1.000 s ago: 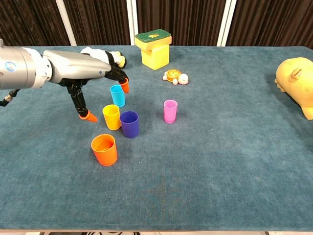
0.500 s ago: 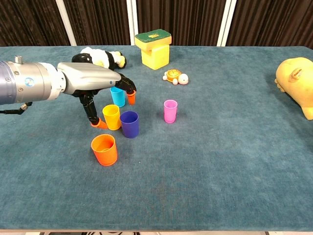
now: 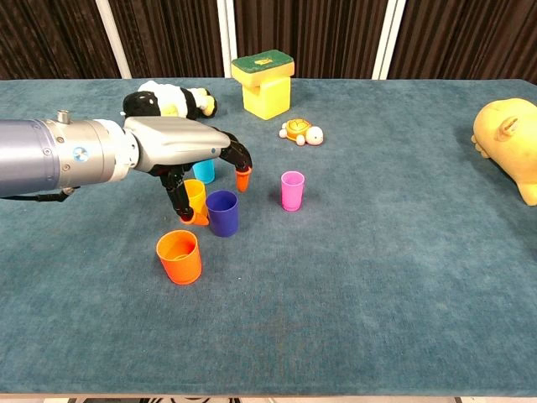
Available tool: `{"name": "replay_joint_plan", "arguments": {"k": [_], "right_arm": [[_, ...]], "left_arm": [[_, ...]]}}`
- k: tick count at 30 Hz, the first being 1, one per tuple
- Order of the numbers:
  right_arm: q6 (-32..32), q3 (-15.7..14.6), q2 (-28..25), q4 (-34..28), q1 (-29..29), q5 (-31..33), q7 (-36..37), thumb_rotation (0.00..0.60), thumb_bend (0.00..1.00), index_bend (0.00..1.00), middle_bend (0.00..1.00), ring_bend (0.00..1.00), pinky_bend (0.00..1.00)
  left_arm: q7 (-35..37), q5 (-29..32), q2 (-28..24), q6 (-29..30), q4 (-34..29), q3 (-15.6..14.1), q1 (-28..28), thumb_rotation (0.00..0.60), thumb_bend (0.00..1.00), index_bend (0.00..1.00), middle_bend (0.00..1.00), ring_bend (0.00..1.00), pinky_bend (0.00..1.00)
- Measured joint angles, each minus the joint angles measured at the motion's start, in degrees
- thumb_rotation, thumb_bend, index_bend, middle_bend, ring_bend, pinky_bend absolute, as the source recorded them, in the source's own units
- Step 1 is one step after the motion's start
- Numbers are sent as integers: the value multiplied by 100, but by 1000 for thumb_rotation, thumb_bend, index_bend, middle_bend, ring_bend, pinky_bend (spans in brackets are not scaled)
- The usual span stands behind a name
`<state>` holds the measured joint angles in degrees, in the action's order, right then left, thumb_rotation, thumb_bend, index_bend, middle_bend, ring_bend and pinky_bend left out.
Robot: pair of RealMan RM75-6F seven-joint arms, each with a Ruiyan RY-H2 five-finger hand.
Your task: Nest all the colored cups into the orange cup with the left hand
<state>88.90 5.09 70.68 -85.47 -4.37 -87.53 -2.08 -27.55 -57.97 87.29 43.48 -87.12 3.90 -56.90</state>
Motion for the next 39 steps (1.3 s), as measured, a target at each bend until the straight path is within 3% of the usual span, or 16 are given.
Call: {"name": "replay_joint_plan", "arguments": {"k": [14, 26, 32, 39], "right_arm": [[-4, 7, 2, 9, 5, 19, 25, 600, 309, 119, 39, 150, 0], [0, 16, 6, 9, 3, 22, 28, 600, 308, 119, 39, 149, 0], [2, 23, 8, 10, 1, 25, 25, 600, 309, 119, 39, 150, 0], [-11, 12, 18, 17, -7, 9, 11, 600, 309, 119, 39, 149, 0]], "left_arm": [[-266, 124, 82, 68, 52, -58, -74, 600, 225, 425, 176, 0, 0], [-290, 160, 127, 107, 92, -78, -89, 600, 288, 476, 196, 0, 0], [-187, 131, 27, 208, -19, 48, -80, 600, 285, 463, 191, 0, 0], [-60, -30, -490, 405, -689, 362, -106, 600, 275, 448, 191, 0, 0]]}}
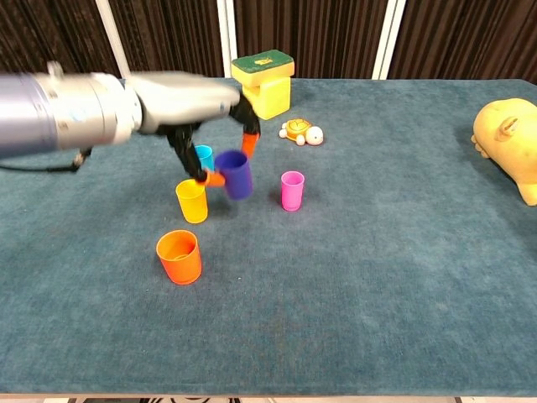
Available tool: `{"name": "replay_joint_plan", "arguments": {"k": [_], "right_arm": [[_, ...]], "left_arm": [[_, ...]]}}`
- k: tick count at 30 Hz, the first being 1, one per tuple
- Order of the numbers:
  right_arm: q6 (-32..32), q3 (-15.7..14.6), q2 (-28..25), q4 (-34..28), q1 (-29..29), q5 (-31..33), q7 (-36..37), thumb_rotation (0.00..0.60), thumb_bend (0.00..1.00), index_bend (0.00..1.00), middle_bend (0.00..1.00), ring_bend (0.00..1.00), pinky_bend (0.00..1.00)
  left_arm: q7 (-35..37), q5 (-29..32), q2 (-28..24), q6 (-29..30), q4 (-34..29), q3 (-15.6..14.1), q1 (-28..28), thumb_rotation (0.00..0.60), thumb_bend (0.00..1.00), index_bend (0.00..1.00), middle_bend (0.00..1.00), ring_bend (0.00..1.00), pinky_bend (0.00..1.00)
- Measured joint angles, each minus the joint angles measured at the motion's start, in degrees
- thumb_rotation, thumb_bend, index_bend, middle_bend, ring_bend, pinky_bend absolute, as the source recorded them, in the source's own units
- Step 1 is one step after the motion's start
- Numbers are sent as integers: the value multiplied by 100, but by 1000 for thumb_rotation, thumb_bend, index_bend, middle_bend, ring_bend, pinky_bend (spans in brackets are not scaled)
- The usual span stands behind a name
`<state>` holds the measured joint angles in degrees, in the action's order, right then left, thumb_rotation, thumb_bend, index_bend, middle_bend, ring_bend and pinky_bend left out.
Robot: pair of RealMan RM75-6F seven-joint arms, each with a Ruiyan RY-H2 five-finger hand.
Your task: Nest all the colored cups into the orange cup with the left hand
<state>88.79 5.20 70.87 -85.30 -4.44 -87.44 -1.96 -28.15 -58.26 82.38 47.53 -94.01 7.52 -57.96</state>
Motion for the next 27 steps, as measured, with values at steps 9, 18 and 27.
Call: {"name": "replay_joint_plan", "arguments": {"k": [9, 18, 27], "right_arm": [[30, -13, -5, -44, 8, -36, -53, 600, 308, 119, 39, 150, 0], [26, -11, 9, -37, 4, -33, -71, 600, 308, 119, 39, 150, 0], [33, -4, 16, -37, 11, -14, -80, 600, 309, 119, 39, 149, 0]], "left_arm": [[17, -12, -1325, -73, -1576, 49, 47, 600, 274, 428, 180, 0, 0], [229, -181, -2648, -616, -2609, -360, 227, 600, 274, 418, 181, 0, 0], [474, -923, -2432, -572, -2233, -599, 511, 600, 274, 415, 184, 0, 0]]}}
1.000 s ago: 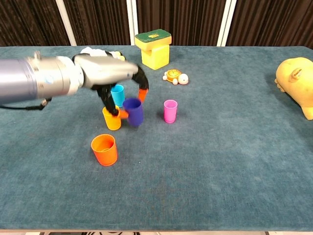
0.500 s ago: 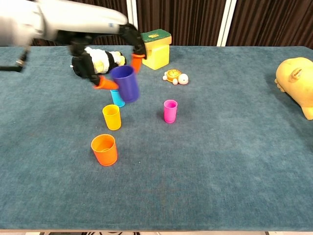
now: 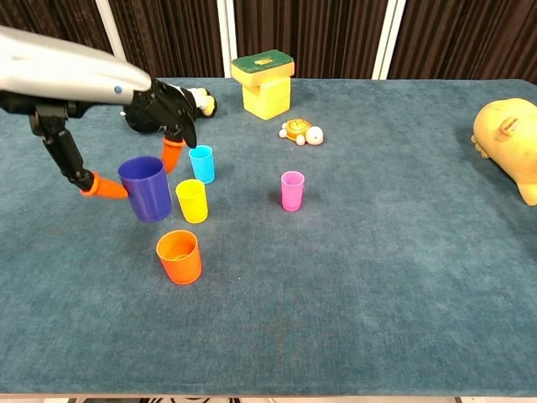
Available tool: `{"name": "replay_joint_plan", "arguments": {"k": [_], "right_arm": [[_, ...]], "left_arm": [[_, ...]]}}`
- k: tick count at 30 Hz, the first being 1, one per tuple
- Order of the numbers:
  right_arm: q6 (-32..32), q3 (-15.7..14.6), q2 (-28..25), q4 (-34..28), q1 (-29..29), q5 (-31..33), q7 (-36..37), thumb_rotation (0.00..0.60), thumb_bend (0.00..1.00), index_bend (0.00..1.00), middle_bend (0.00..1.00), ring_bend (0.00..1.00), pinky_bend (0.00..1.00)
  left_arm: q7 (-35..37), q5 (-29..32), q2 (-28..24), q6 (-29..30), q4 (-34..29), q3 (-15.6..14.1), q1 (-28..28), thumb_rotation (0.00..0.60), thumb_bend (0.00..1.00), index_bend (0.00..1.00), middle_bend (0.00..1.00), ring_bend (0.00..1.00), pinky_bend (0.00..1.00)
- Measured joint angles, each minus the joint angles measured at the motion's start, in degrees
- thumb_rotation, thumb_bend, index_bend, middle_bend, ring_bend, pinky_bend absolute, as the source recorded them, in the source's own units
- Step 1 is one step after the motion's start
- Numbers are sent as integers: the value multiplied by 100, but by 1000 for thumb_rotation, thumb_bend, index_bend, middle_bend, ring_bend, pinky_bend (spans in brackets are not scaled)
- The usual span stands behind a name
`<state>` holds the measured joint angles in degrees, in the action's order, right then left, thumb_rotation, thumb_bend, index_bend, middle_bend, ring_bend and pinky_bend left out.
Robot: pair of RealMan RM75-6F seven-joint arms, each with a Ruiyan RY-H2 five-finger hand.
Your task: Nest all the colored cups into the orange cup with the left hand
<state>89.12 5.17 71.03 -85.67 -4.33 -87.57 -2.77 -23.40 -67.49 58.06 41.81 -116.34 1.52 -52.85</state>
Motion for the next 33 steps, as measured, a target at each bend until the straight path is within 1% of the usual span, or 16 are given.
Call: {"name": "replay_joint_plan", "arguments": {"k": [3, 12, 21, 30, 33], "right_arm": [[6, 14, -4, -4, -1, 10, 9, 600, 309, 119, 39, 150, 0], [-4, 12, 0, 7, 1, 23, 13, 600, 308, 119, 39, 150, 0], [-9, 13, 1, 18, 5, 36, 27, 600, 308, 119, 39, 150, 0], [-10, 32, 9, 11, 6, 68, 19, 600, 308, 119, 40, 150, 0], [-10, 33, 8, 8, 5, 66, 16, 600, 308, 119, 40, 150, 0]], "left_arm": [[56, -162, 193, 11, 200, -66, 54, 600, 274, 415, 184, 0, 0], [34, -298, 609, 51, 624, -164, 119, 600, 273, 413, 181, 0, 0], [168, -529, 930, 114, 874, -161, 160, 600, 274, 413, 181, 0, 0], [-61, -488, 1132, 95, 1032, -190, 120, 600, 274, 407, 180, 0, 0], [-123, -428, 1207, 79, 1064, -191, 97, 600, 274, 386, 179, 0, 0]]}}
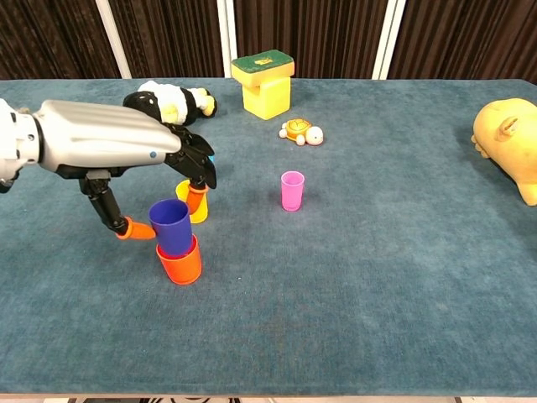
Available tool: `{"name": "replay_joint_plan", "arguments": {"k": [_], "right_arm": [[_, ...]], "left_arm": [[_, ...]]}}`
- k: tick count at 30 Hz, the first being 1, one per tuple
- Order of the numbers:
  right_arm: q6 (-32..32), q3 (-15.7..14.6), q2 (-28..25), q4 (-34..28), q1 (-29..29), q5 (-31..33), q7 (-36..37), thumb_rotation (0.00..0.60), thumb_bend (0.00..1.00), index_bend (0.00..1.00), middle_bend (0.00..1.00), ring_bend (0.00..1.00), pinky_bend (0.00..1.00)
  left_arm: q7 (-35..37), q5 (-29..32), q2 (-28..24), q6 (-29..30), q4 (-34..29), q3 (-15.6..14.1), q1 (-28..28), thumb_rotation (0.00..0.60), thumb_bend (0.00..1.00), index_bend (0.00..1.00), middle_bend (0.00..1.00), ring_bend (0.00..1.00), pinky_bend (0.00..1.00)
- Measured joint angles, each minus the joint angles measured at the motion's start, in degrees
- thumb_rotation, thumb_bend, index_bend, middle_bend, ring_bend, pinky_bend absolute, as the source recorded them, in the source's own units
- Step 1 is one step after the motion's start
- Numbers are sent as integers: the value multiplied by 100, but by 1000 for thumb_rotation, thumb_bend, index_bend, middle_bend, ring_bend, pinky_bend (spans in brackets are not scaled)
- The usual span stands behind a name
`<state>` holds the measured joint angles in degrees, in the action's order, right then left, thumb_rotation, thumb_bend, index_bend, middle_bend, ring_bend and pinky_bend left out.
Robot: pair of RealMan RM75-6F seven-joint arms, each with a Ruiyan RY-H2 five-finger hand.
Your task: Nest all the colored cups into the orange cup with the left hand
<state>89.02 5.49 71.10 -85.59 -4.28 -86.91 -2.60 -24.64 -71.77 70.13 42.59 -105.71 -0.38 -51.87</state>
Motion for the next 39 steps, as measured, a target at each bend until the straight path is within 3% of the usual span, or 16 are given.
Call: {"name": "replay_joint_plan", "arguments": {"k": [4, 11, 22, 29, 39], "right_arm": [[7, 5, 4, 2, 0, 1, -5, 600, 308, 119, 40, 150, 0], [4, 7, 3, 5, 3, 10, -7, 600, 308, 119, 40, 150, 0], [3, 12, 11, -7, 5, 24, -27, 600, 309, 119, 40, 150, 0], [33, 4, -1, -31, 17, 1, -82, 600, 308, 119, 41, 150, 0], [4, 21, 24, -9, 5, 38, -79, 600, 308, 119, 40, 150, 0]], "left_arm": [[-49, 59, 48, -14, 6, 10, -29, 600, 233, 318, 173, 0, 0], [-235, 234, 47, -21, -23, 12, -82, 600, 177, 93, 132, 0, 0], [-87, 386, -189, 430, -157, 275, -20, 600, 171, 125, 139, 0, 0], [-44, 836, -91, 378, 479, 404, -58, 600, 171, 186, 142, 0, 0], [-126, 1214, 446, 229, 1192, 538, -288, 600, 172, 255, 145, 0, 0]]}}
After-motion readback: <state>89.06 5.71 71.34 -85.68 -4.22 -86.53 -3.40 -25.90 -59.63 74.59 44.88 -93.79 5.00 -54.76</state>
